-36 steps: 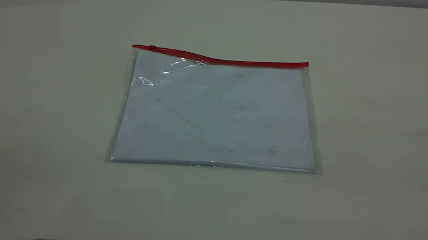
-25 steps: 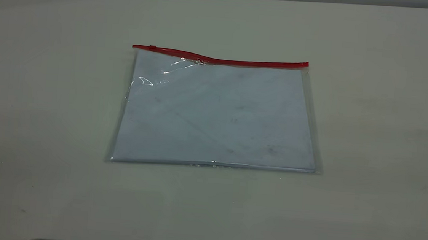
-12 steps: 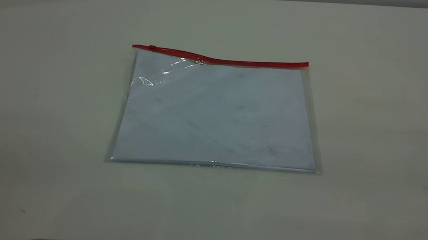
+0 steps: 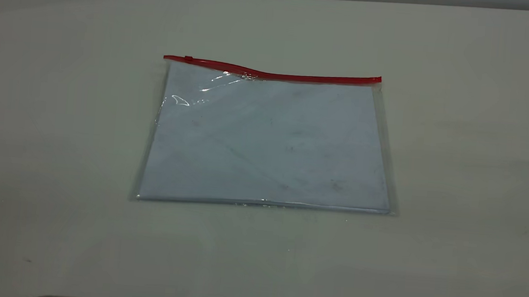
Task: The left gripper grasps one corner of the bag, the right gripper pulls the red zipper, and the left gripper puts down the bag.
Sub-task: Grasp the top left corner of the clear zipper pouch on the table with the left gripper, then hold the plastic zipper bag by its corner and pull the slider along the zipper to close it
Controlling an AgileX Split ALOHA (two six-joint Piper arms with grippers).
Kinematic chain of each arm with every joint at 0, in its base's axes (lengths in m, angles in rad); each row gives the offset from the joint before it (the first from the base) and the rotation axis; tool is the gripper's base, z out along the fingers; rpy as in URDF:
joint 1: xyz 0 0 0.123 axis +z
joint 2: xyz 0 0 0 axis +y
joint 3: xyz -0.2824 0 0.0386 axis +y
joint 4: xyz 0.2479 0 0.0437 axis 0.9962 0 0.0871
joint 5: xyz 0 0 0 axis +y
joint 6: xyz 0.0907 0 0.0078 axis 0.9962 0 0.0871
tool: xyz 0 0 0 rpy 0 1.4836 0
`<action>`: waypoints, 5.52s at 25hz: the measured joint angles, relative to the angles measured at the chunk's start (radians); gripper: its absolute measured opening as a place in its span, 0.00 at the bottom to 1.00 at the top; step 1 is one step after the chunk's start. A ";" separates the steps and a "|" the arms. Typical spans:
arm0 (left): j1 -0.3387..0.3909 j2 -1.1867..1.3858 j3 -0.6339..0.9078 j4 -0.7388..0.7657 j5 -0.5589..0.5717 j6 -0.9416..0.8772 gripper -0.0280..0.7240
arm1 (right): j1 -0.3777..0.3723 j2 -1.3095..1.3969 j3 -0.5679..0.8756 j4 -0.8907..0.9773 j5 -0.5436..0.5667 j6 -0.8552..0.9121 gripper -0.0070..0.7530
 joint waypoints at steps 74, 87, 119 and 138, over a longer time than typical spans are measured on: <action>-0.089 2.542 -0.917 -1.437 -0.606 1.454 0.14 | 0.000 1.488 -0.270 0.299 -0.754 -0.281 0.67; -0.130 2.542 -1.214 -0.965 -0.172 1.858 0.11 | 0.170 1.630 -0.441 0.513 -0.724 -0.640 0.67; -0.271 2.542 -1.246 -1.085 -0.236 2.034 0.11 | 0.371 2.327 -1.000 1.192 -0.435 -1.379 0.67; -0.272 2.542 -1.246 -1.105 -0.242 1.976 0.11 | 0.370 2.327 -1.007 1.125 -0.459 -1.286 0.05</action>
